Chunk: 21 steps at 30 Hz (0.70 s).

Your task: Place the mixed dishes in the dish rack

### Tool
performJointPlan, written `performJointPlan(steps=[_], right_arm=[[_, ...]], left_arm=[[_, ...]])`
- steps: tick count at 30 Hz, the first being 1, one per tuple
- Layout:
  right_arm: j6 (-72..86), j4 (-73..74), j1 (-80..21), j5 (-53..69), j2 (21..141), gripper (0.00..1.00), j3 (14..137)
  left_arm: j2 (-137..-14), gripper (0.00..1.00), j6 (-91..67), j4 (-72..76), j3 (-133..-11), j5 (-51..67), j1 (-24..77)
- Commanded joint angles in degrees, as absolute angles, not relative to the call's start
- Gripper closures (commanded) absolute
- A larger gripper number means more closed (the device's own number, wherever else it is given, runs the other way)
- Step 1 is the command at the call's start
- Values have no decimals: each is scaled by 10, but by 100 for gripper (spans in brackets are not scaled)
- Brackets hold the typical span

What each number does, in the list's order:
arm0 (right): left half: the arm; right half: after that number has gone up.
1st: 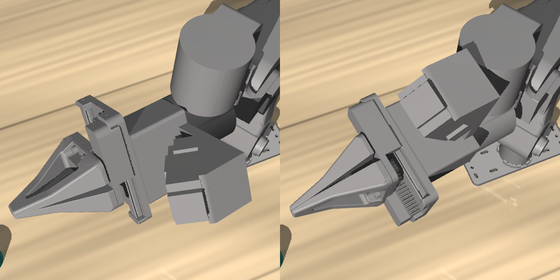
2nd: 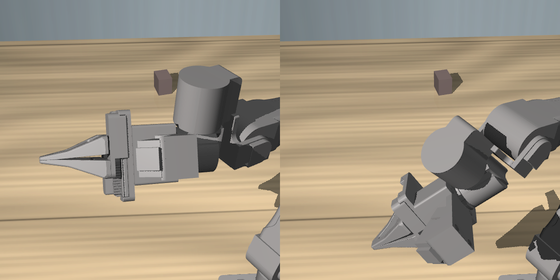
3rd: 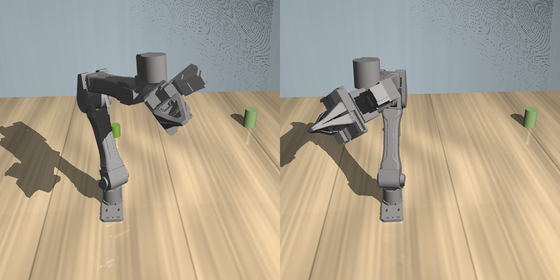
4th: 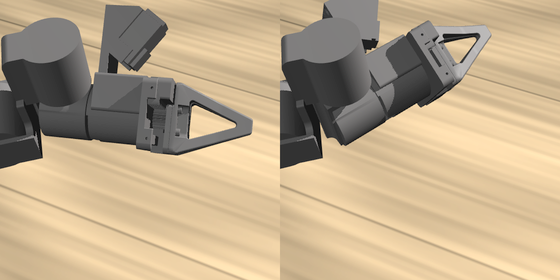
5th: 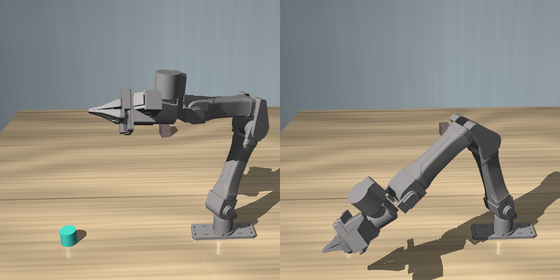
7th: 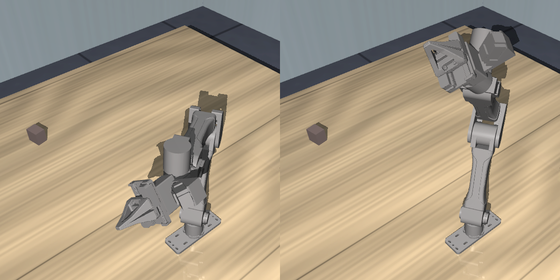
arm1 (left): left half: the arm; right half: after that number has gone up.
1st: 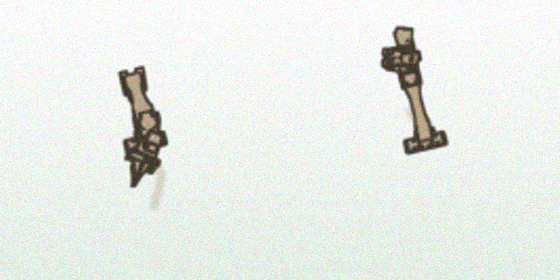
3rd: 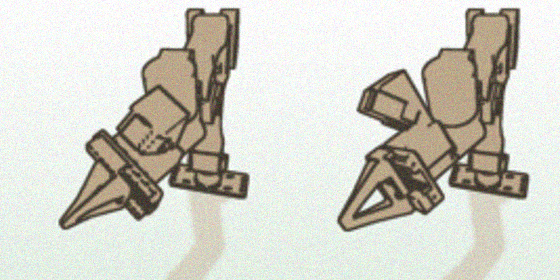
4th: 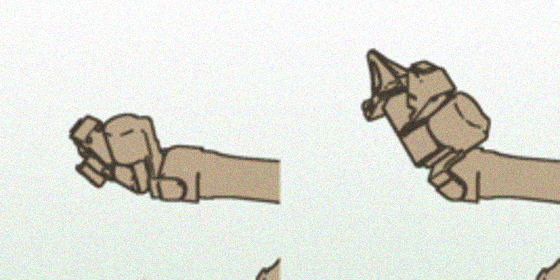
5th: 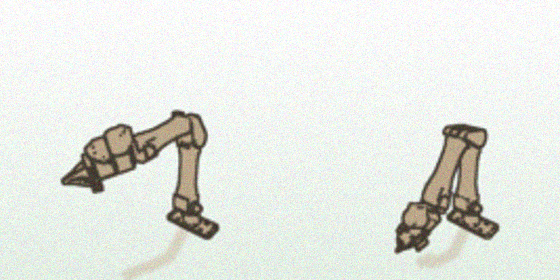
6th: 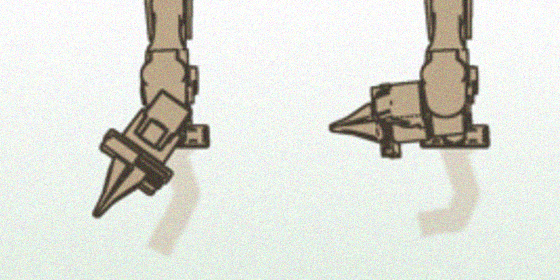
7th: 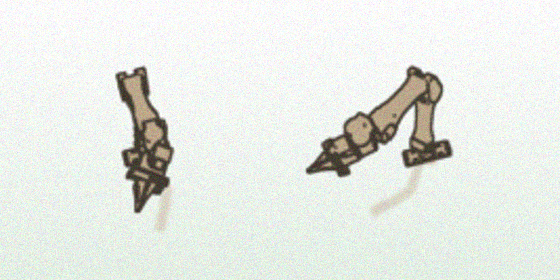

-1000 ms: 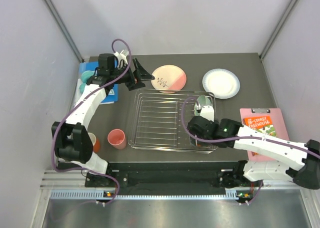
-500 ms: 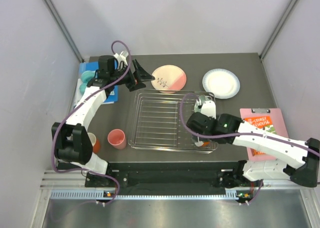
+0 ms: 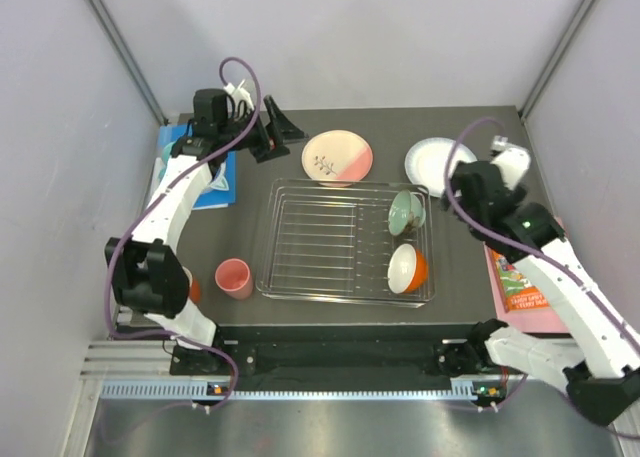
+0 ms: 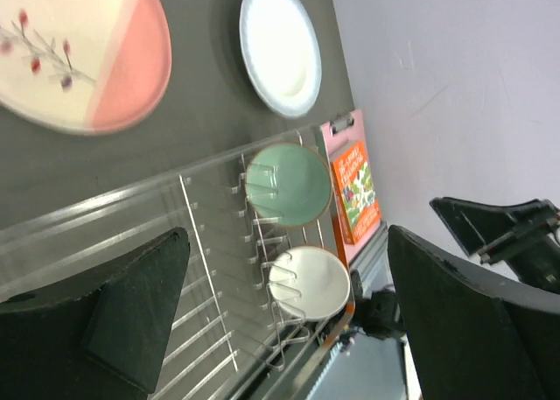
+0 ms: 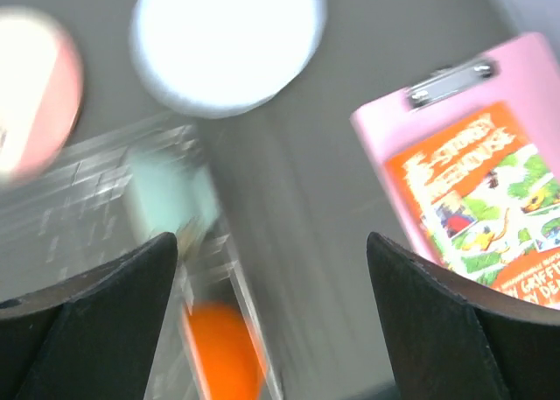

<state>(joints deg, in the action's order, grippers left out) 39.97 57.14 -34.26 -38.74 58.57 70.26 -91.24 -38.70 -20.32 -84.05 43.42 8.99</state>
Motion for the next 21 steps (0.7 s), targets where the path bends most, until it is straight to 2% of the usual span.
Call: performJointPlan(steps=[1,5,8,16,21], right_arm=[[326,351,-142,-284,555,12,625],[345,242,-29,-171,607,12,574],[345,185,14,-105,674,11,571],[377,131,50,-11,847,9,604],[390,119,59,24,915,9,617]], left_arm=[[-979,1,-361,-218,-947,414,95],[-1037,1,-331,-293,-1037,410,98],[-1025,1,-304,-298,-1009,405,98],[-1001,1,-259,-330,-986,405,97],[-989,1,-242,-349,-983,393,91]])
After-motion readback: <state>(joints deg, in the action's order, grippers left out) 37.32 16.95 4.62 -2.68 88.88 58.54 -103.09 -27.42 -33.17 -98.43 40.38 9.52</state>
